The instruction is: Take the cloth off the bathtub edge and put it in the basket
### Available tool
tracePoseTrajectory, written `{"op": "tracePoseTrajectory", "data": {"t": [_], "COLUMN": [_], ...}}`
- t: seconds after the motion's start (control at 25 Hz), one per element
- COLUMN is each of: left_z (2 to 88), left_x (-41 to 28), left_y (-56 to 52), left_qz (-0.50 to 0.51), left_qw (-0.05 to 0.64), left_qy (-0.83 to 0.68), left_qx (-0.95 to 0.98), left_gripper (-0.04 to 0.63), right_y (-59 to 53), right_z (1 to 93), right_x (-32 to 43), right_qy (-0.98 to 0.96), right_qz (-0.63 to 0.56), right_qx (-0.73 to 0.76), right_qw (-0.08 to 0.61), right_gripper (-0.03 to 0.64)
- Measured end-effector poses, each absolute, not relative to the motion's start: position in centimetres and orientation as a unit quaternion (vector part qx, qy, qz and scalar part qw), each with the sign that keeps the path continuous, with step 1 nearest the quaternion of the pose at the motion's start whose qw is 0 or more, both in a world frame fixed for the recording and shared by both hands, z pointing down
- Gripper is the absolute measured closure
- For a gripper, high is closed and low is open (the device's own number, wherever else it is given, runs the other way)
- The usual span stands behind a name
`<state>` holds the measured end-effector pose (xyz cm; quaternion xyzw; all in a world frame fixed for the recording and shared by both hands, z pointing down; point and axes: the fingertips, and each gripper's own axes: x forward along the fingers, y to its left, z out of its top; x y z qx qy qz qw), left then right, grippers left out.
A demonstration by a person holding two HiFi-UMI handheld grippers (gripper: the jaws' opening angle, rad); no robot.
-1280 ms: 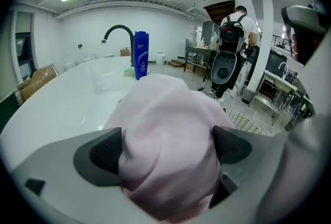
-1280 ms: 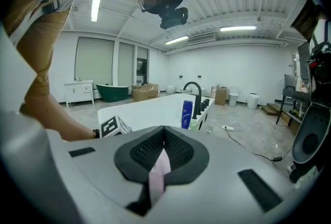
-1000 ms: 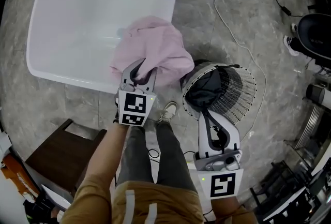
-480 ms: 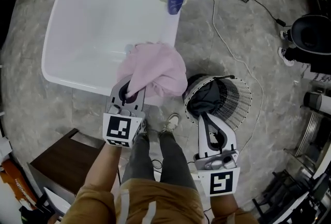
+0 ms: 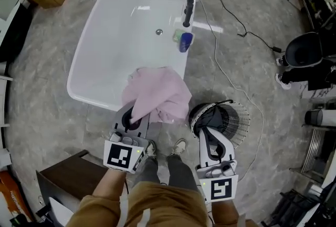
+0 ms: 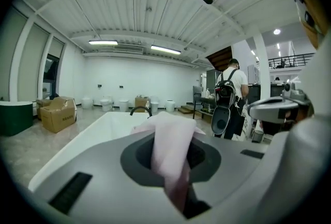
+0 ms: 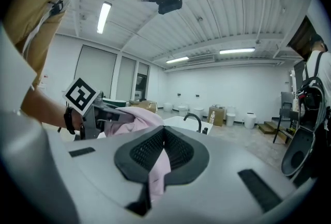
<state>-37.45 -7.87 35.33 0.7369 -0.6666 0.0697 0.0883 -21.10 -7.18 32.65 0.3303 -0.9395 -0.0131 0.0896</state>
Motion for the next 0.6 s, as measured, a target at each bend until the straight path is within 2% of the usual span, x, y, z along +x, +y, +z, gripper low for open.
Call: {"op": "tracePoseTrajectory", "data": {"t": [0.6], "left_z": [18.4], "left_x": [-37.7], "left_y": [-0.7], "left_qz": [-0.005], "left_qw": [0.008], "left_qy": [-0.668], "left_qx": [0.744], "left_gripper": [0.548], "right_y": [-3.2], "right_z": [21.8], "right_x": [-20.9], "right_qy": [-0.936], "right_qz": [-0.073], "right_qx": [0.342], "right_qw": [0.039], "right_gripper": [0.611]}}
